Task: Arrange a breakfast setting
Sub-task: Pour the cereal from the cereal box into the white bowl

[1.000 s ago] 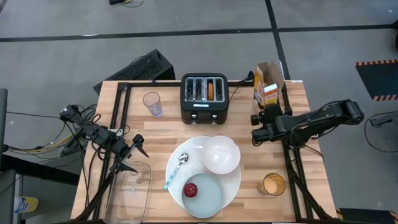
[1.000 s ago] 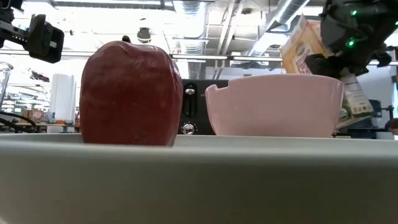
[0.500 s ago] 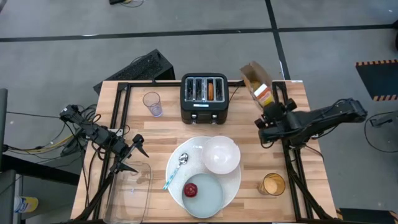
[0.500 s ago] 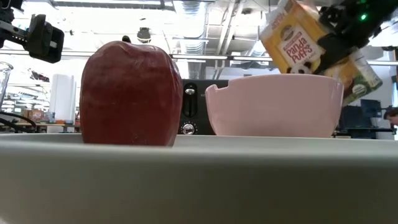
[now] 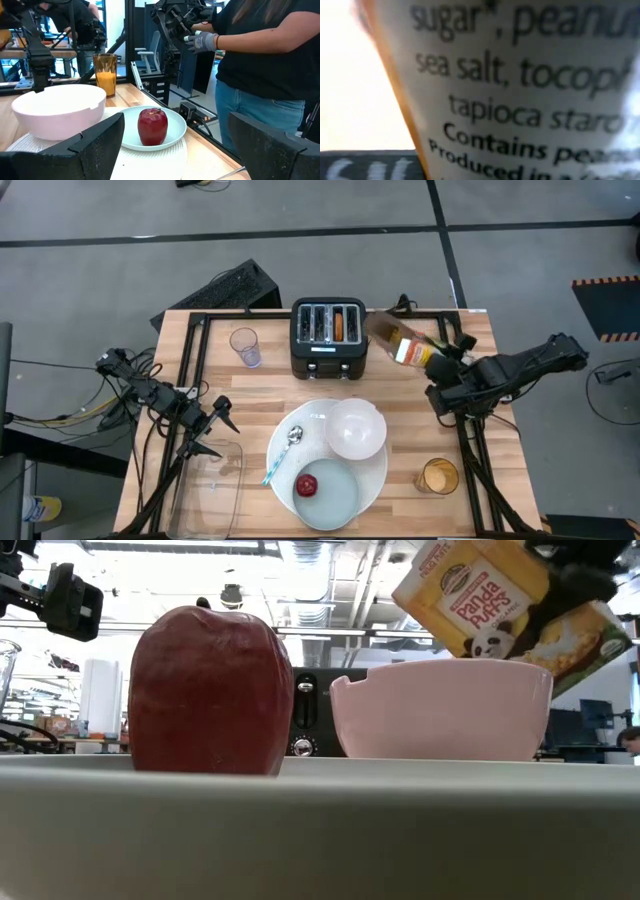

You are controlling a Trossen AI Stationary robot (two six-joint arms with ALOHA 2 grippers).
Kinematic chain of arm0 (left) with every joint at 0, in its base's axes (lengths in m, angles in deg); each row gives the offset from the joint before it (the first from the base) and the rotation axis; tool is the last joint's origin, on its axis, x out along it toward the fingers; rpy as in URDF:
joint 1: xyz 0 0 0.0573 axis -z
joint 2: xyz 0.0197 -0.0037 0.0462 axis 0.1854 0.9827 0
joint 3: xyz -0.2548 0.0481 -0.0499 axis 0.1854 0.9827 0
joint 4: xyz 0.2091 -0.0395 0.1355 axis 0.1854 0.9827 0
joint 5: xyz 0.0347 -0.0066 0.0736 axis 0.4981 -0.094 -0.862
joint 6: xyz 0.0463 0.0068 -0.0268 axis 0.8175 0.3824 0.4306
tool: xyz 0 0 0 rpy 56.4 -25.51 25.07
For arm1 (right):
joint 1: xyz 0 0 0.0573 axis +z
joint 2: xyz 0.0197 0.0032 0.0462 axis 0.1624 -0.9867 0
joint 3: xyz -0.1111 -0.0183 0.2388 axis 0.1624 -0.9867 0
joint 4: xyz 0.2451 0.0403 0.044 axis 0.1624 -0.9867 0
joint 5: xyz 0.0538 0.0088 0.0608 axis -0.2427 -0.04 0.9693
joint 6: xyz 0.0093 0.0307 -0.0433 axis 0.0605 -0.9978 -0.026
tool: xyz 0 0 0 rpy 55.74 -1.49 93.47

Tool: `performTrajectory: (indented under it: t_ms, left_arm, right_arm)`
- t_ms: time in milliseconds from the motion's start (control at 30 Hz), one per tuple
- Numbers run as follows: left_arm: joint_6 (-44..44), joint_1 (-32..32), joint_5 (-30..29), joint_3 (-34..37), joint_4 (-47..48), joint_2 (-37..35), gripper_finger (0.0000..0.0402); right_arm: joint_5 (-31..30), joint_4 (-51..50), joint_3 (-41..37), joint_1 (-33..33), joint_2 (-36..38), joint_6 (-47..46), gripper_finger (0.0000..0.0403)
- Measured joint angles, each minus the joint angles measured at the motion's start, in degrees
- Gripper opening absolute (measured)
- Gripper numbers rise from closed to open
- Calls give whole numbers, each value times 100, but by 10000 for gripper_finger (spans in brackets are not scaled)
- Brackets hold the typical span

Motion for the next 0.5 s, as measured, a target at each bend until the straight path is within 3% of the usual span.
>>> performTrajectory:
  t_ms: [267, 500]
  left_arm:
    - [0, 0, 0, 0, 0, 1, 339]
    - [0, 0, 0, 0, 0, 2, 339]
  right_arm:
    - [829, 2, 191, 179, -3, 1317, 175]
    - [1189, 3, 368, 199, -57, 2341, 175]
